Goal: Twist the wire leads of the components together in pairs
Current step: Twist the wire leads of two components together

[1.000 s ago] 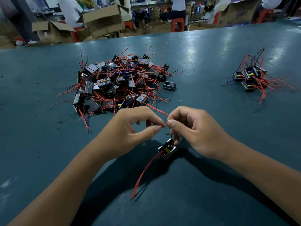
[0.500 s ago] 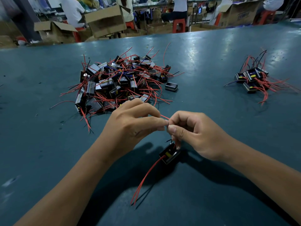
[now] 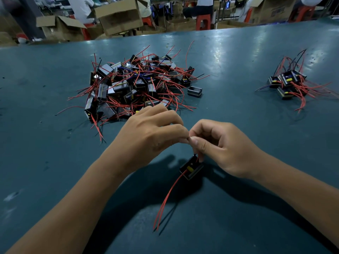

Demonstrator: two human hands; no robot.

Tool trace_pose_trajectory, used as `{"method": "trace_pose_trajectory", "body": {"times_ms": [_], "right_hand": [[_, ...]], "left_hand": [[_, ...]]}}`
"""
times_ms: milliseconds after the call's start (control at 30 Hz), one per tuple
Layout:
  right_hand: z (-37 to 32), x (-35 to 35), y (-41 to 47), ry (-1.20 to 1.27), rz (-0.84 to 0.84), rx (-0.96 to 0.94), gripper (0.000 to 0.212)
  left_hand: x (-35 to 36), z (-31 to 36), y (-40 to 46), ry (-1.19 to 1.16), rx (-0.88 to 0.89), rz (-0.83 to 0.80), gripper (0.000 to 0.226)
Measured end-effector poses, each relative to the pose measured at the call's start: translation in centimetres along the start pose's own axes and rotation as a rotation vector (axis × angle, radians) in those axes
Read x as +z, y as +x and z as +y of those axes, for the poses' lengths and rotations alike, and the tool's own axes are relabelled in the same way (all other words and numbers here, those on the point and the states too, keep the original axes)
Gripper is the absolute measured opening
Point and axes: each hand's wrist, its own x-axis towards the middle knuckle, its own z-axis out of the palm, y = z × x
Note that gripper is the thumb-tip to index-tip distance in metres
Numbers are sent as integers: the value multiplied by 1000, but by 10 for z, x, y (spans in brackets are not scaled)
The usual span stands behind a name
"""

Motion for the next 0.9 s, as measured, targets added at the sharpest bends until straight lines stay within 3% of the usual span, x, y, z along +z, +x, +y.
{"method": "trace_pose_trajectory", "body": {"times_ms": [200,400,600,733,900], "right_hand": [[-2,-1,-2,-148,53,-58,8],[-3,-1,-2,-256,93,-135,5],[-3,-1,-3,-399,145,-190,9],[-3,1,-2,-494,157,-232,11],[-3,3,-2,-395,166,-203,7]], "left_hand": [[4,0,2,-105,-46,-15,20],[6,8,1,-457,-285,-118,13],[12,17,3,-738,-534,-128,22],[14,21,5,-843,-707,-128,22],[16,27,8,-889,-819,-92,20]]}}
